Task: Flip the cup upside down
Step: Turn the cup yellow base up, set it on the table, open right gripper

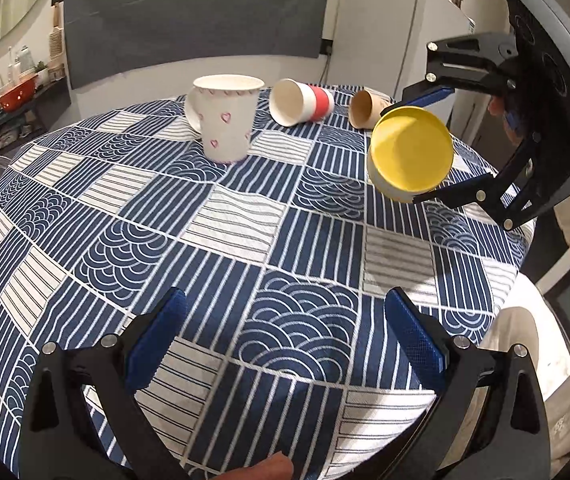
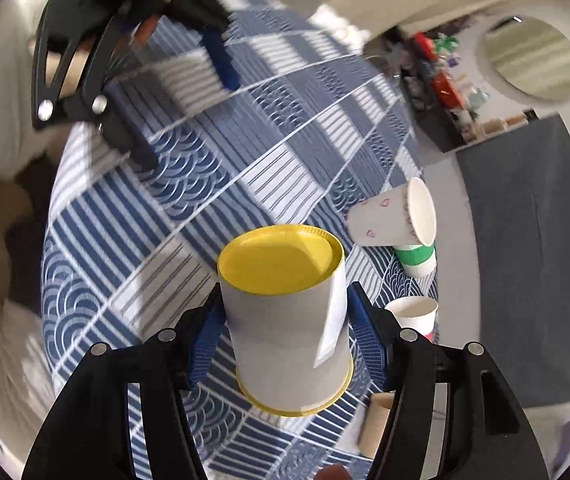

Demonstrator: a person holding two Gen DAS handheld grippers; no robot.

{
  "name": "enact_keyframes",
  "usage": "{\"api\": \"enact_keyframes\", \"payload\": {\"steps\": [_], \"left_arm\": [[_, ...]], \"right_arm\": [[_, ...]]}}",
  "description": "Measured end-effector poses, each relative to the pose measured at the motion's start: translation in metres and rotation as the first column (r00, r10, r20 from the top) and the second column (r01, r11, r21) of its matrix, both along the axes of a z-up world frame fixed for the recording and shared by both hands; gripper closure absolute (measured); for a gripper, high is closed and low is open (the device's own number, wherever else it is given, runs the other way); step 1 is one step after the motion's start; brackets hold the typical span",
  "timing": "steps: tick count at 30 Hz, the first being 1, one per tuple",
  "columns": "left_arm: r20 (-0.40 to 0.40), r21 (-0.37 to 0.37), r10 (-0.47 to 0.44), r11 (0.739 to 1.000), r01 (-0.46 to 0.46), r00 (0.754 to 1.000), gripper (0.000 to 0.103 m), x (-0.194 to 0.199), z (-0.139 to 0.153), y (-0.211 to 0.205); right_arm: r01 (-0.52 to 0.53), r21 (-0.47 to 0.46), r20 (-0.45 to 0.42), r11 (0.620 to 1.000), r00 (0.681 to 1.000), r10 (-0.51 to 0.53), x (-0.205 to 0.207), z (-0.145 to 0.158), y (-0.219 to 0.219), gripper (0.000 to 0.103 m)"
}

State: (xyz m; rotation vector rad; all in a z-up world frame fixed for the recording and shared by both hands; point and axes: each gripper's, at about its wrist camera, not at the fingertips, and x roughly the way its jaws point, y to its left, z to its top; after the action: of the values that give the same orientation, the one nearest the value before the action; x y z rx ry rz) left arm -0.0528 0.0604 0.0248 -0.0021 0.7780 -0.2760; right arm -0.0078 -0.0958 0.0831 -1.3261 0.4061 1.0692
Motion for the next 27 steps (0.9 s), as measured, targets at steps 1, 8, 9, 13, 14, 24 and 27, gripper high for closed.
{"api": "enact_keyframes", "payload": {"steps": [1, 8, 9, 13, 14, 24, 27], "left_arm": [[0.005, -0.004, 0.009, 1.000, -0.009, 1.000, 0.006, 0.003, 0.001, 0.002], [0.017, -0.071, 0.032, 0.997, -0.031, 0.999, 0.006, 0.018, 0.004, -0.001], [0.021, -0.068, 0.037, 0.997, -0.035, 0.999, 0.006, 0.021, 0.004, -0.002], [0.039, -0.076, 0.051, 0.996, -0.048, 0.998, 0.006, 0.033, 0.009, -0.005], [0.056, -0.081, 0.054, 0.996, -0.049, 0.997, 0.006, 0.035, 0.010, -0.004], [0.142, -0.053, 0.082, 0.996, -0.076, 0.986, 0.006, 0.073, 0.027, 0.002], [0.134, -0.058, 0.081, 0.996, -0.074, 0.988, 0.006, 0.085, 0.026, 0.004]], "right_arm": [[0.020, 0.053, -0.030, 0.998, 0.999, -0.018, 0.007, 0.004, -0.001, 0.047], [0.167, 0.345, -0.147, 0.924, 0.981, -0.122, 0.052, 0.012, -0.001, 0.046], [0.190, 0.377, -0.173, 0.906, 0.976, -0.132, 0.056, 0.013, -0.002, 0.046], [0.326, 0.490, -0.317, 0.808, 0.930, -0.183, 0.087, 0.012, 0.003, 0.046], [0.350, 0.504, -0.340, 0.790, 0.921, -0.191, 0.092, 0.012, 0.005, 0.046], [0.451, 0.528, -0.471, 0.719, 0.860, -0.194, 0.132, -0.008, 0.017, 0.046], [0.456, 0.524, -0.484, 0.719, 0.854, -0.189, 0.140, -0.012, 0.018, 0.046]]}}
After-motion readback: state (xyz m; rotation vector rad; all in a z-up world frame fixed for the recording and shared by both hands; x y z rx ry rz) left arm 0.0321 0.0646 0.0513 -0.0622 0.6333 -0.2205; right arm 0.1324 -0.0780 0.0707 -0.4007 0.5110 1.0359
